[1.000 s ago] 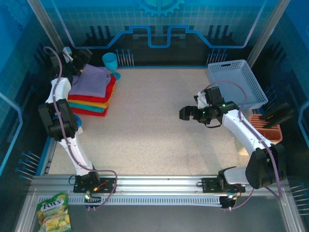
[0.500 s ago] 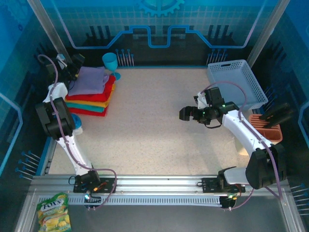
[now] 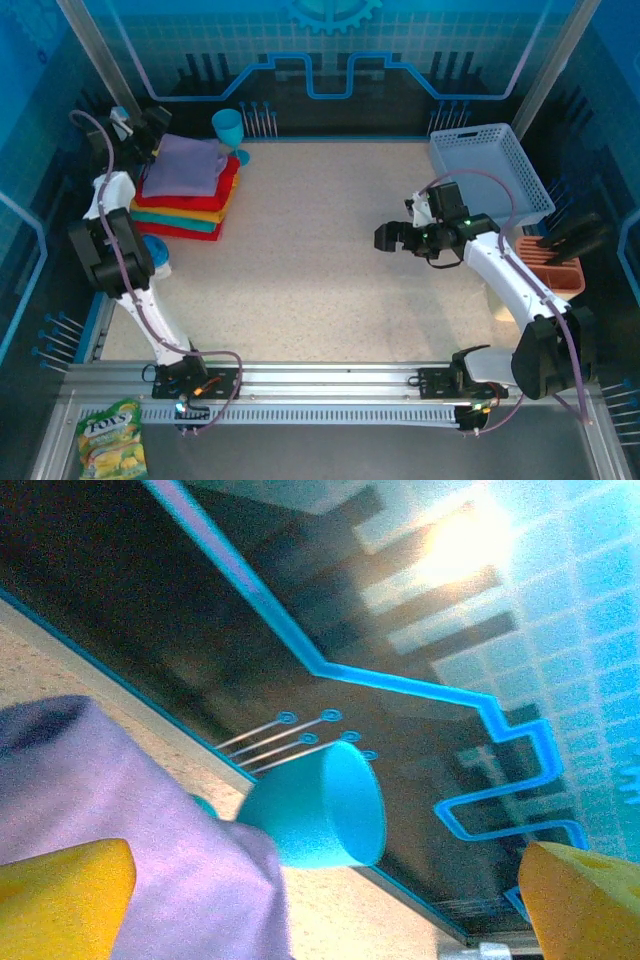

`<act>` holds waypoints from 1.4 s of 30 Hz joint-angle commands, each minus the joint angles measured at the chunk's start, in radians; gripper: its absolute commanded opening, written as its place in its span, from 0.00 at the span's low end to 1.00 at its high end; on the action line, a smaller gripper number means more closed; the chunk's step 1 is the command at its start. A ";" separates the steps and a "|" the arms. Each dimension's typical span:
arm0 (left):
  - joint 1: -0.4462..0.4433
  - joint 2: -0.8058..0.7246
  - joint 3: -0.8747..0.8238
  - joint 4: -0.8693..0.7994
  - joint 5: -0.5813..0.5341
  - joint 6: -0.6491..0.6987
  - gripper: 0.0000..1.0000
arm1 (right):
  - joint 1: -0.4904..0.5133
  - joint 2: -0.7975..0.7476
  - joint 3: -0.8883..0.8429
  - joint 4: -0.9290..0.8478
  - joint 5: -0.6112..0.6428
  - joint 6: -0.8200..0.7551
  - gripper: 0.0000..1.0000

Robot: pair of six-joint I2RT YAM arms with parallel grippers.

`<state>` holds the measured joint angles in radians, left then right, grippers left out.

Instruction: Fold and stack the t-shirts

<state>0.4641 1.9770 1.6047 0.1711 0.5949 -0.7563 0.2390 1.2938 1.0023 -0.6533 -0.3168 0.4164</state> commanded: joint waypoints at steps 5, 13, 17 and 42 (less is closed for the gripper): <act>0.009 -0.329 -0.185 -0.050 0.015 0.100 0.99 | -0.073 -0.022 0.013 0.073 0.089 -0.064 1.00; -0.013 -0.639 -0.549 -0.190 -0.137 0.331 0.99 | -0.133 -0.011 -0.054 0.253 0.231 -0.163 1.00; -0.074 -0.779 -0.768 -0.096 -0.291 0.432 0.99 | -0.156 -0.016 -0.112 0.378 0.277 -0.211 1.00; -0.423 -0.467 -1.329 0.906 -0.662 0.695 0.99 | -0.238 0.126 -0.611 1.449 0.332 -0.365 1.00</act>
<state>0.0601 1.4502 0.2848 0.8673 -0.0410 -0.1184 0.0219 1.3773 0.4046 0.6010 0.0929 0.0303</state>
